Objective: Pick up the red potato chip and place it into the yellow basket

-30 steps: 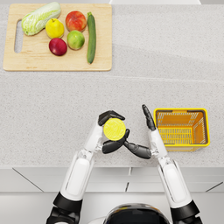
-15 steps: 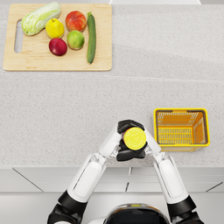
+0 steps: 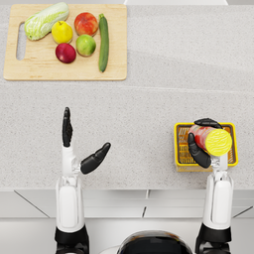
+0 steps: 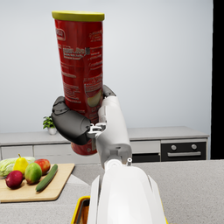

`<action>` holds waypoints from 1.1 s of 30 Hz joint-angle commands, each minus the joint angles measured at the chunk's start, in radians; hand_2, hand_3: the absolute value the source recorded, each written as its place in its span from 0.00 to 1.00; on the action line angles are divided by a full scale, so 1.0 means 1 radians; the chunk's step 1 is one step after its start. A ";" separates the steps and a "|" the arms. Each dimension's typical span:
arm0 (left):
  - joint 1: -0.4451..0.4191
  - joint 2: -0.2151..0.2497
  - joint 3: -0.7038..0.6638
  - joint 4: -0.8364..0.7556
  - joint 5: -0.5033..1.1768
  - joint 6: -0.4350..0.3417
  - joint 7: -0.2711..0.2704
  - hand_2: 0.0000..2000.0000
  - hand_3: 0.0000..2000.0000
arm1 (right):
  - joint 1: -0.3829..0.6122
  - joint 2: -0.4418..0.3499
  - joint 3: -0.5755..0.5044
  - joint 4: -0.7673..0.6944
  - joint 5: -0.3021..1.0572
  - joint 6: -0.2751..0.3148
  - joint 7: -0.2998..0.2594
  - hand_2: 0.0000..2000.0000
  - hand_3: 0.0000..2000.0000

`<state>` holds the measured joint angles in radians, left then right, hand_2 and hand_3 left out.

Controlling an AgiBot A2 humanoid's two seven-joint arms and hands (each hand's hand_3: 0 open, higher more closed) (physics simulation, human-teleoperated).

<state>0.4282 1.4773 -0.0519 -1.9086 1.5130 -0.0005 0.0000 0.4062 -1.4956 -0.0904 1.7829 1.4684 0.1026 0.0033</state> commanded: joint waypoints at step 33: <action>0.080 -0.029 -0.157 0.248 0.000 0.001 0.000 0.00 0.00 | 0.060 0.035 -0.083 -0.126 -0.001 -0.102 -0.004 0.00 0.00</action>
<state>0.5077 1.4488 -0.2111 -1.6576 1.5127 0.0000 0.0000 0.4649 -1.4606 -0.1737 1.6547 1.4679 0.0003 -0.0009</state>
